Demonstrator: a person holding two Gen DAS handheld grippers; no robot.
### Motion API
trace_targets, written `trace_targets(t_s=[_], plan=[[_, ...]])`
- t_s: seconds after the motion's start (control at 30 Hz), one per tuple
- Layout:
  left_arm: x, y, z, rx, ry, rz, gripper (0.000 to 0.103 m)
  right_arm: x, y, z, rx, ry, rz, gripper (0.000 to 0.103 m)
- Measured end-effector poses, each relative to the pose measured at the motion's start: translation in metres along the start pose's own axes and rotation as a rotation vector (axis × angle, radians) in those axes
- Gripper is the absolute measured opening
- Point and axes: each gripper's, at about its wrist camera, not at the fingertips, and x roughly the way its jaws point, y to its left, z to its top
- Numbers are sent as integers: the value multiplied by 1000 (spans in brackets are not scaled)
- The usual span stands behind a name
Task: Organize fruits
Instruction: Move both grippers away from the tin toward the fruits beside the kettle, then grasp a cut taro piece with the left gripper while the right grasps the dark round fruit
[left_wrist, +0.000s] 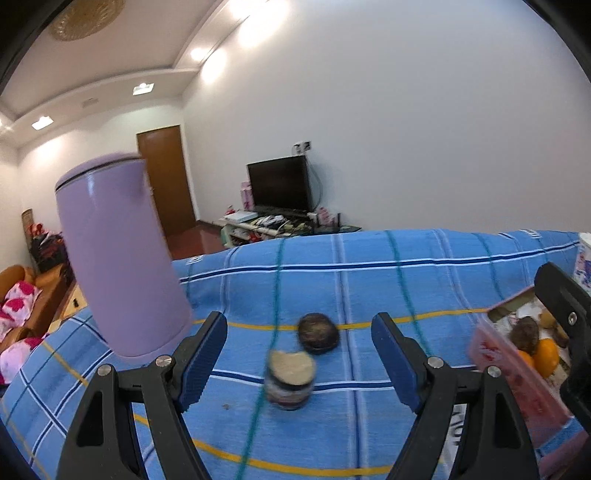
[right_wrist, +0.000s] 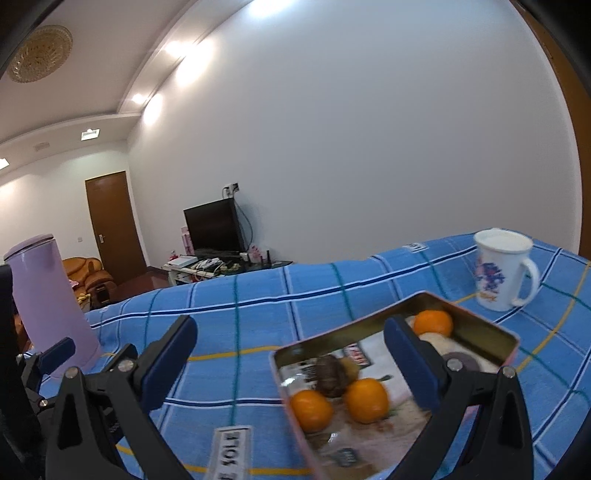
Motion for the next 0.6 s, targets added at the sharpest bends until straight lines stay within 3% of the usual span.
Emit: trace_targets(t_s=[0.17, 0.33, 0.47, 0.6], plan=[[17, 35, 0, -61, 39, 83, 82, 12, 24, -2, -2, 3, 28, 103], [39, 82, -6, -215, 131, 138, 81, 27, 43, -4, -14, 27, 44, 103], [49, 97, -10, -261, 178, 129, 81, 39, 51, -2, -17, 29, 30, 103], [53, 93, -11, -229, 201, 85, 81, 46, 57, -2, -45, 48, 10, 103]])
